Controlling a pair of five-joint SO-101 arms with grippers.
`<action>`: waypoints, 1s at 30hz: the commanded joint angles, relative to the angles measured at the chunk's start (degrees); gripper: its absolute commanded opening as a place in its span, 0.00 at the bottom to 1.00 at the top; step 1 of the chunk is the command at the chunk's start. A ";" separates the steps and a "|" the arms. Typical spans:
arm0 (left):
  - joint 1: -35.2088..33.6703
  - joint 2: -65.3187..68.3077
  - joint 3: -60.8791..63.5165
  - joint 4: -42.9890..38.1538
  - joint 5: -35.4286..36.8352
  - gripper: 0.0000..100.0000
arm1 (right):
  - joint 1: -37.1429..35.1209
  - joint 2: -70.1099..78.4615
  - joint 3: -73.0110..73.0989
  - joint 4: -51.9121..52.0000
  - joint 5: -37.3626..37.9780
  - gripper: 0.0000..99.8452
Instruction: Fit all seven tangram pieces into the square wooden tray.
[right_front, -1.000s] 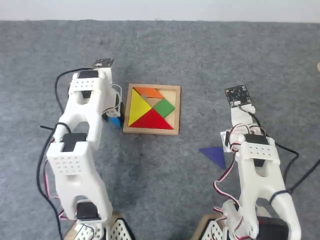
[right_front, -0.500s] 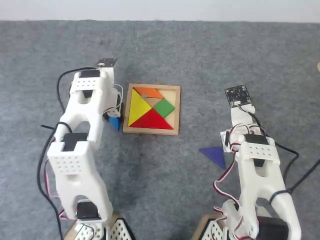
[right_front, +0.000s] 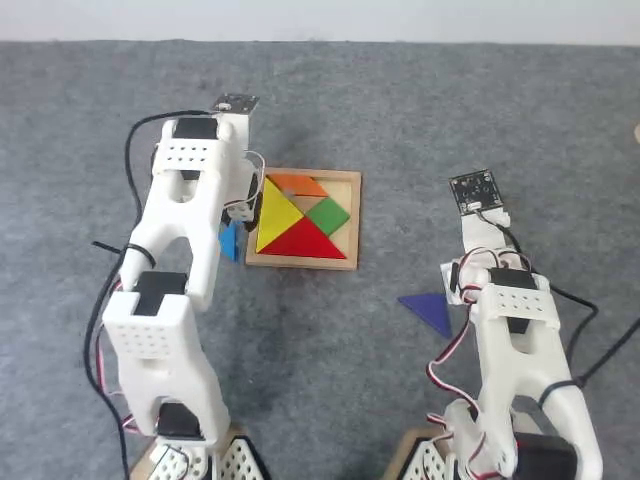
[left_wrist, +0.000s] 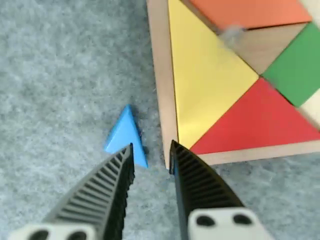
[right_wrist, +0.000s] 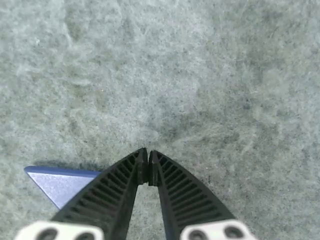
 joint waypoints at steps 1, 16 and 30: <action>-2.11 -0.53 -2.24 0.35 -0.53 0.11 | -0.57 -1.80 -0.18 -1.19 0.44 0.02; -5.98 9.85 -1.89 -2.46 -2.90 0.18 | -0.48 -1.80 -0.18 -1.19 0.44 0.02; -3.34 13.10 -2.07 -2.46 -3.34 0.01 | -0.40 -1.80 -0.18 -1.27 0.44 0.02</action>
